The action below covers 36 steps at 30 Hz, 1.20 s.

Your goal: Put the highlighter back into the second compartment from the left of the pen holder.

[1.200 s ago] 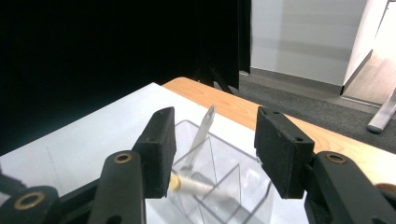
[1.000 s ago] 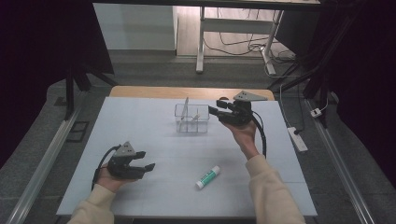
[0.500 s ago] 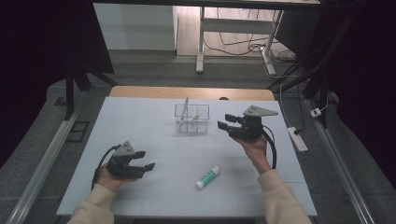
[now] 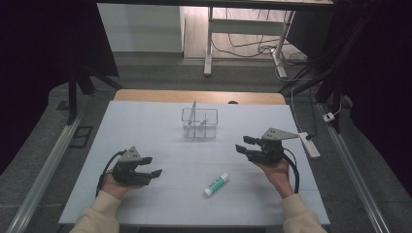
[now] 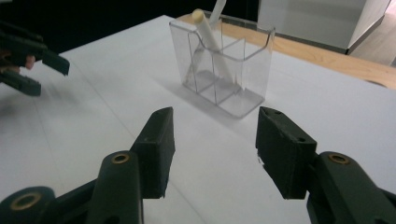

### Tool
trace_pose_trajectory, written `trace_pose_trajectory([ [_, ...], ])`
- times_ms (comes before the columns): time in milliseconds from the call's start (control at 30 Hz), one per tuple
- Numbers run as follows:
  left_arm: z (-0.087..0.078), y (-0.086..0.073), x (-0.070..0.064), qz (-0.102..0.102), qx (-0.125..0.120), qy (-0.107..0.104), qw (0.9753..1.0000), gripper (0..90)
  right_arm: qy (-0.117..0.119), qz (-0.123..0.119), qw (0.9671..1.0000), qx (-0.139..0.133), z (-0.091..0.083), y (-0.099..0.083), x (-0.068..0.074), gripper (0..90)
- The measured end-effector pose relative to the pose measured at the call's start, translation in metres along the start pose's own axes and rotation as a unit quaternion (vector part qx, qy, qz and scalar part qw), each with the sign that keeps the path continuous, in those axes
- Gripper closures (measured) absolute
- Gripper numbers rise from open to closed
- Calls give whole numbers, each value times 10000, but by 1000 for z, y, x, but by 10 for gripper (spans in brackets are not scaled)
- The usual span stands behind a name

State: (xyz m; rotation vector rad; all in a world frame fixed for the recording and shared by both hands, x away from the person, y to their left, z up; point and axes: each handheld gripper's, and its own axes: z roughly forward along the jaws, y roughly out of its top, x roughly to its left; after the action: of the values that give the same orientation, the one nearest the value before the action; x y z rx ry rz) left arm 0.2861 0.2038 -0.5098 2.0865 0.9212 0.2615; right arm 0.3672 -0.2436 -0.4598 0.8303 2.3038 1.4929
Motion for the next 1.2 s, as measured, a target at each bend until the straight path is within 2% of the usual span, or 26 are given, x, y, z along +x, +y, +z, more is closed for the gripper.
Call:
trace_pose_trajectory([
  [500, 2, 5, 1, 11, -50, -56, 10000, 341, -109, -36, 9996, 266, -24, -32, -2, 436],
  [933, -1, 13, -4, 39, -142, -111, 9998, 339, -135, -175, 9993, 288, -28, -38, -2, 429],
  [1100, -1, 26, -9, -8, -166, -292, 9994, 337, -149, -167, 9994, 276, -32, -40, -3, 428],
  [1200, 1, 34, -14, 32, -143, -409, 9991, 337, -173, -186, 9992, 300, -34, -40, -5, 428],
])
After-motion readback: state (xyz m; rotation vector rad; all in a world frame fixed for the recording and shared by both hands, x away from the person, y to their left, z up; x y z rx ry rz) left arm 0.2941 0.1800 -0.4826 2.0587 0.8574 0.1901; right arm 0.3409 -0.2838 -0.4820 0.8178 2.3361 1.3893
